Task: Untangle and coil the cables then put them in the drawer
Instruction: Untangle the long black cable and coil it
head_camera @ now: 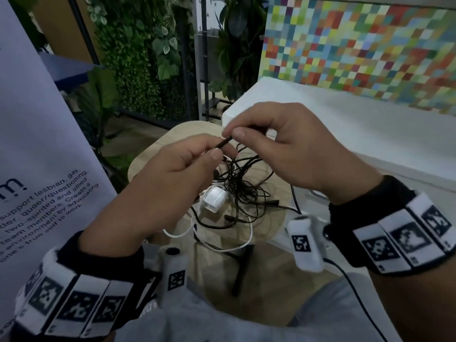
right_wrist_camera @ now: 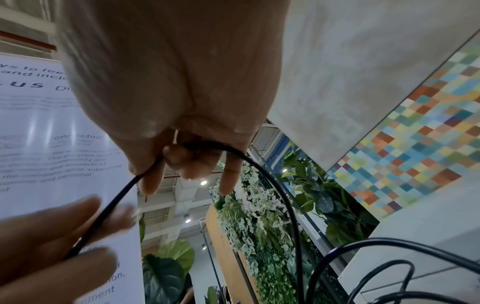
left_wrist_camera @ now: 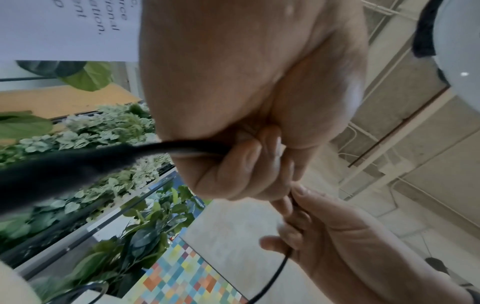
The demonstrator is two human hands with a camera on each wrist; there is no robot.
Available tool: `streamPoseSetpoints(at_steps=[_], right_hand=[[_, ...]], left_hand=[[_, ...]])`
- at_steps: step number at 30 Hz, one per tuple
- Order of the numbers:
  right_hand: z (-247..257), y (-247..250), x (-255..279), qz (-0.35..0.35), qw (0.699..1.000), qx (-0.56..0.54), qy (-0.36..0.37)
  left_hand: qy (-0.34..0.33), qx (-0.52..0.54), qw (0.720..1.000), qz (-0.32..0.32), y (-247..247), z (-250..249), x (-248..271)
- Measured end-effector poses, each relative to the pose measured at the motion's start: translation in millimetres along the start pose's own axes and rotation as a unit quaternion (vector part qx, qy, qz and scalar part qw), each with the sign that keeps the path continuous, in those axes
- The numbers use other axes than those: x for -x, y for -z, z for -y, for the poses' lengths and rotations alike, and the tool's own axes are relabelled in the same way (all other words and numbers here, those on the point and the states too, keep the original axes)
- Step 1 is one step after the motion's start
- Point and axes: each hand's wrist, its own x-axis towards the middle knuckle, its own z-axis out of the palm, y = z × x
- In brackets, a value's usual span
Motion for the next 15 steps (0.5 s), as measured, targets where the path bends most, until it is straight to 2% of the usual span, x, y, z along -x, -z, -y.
streamPoseSetpoints(at_steps=[4, 7, 11, 15], right_hand=[[-7.2, 13.8, 6.1, -0.049, 0.999, -0.005, -0.002], [-12.4, 19.4, 10.5, -0.046, 0.999, 0.002, -0.019], [-24.4, 18.3, 17.6, -0.026, 0.998, -0.013, -0.062], [-37.4, 0.8, 30.9, 0.027, 0.990, -0.058, -0.124]], left_hand=[[0.067, 0.001, 0.997, 0.040, 6.6, 7.1, 6.6], [0.096, 0.127, 0.987, 0.021, 5.4, 11.7, 7.5], [0.111, 0.338, 0.933, -0.051, 7.1, 5.9, 2.3], [0.084, 0.436, 0.889, -0.112, 7.0, 7.4, -4.9]])
